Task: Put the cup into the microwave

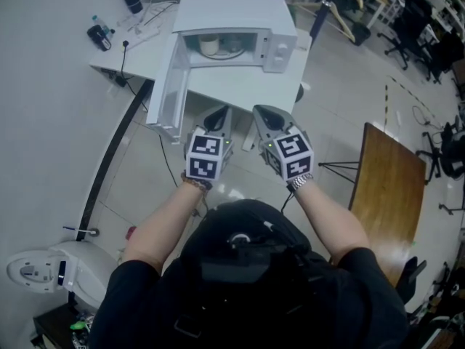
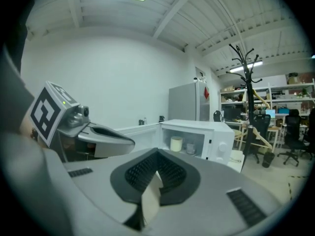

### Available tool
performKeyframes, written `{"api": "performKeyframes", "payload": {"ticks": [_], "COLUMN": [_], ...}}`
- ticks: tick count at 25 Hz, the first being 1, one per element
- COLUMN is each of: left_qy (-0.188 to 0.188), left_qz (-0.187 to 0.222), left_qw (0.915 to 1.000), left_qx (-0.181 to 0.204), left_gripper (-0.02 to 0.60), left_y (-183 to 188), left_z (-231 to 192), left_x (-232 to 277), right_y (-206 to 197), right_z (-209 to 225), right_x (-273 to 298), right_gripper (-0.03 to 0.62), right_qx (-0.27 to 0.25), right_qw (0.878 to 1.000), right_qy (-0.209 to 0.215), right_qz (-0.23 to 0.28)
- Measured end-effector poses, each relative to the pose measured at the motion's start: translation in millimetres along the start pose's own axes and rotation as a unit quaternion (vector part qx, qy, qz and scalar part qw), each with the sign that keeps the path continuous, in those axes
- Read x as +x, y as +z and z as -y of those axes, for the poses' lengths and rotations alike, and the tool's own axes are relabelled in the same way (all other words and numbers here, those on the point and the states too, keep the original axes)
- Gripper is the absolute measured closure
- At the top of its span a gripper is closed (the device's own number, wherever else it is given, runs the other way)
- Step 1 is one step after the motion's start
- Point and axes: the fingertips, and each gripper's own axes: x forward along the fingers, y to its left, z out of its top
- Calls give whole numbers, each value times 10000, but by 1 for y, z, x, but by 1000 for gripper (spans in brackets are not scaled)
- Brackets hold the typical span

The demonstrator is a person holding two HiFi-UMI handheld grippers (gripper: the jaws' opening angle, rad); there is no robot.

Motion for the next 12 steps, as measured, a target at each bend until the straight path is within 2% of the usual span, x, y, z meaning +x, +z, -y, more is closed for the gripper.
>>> {"api": "performKeyframes", "payload": {"ticks": [12], "left_qy": [383], "left_qz": [2], "left_qw": [9992], "left_qx": [-76], "left_gripper": [580], "left_y": [5], "left_z": [23], "left_x": [1], "right_y": [3], "right_z": [8], "right_x": [-15], "right_gripper": [592], "right_qx": [-64], "right_qw": [9988], "right_qy": [482], "right_qz": [96]}}
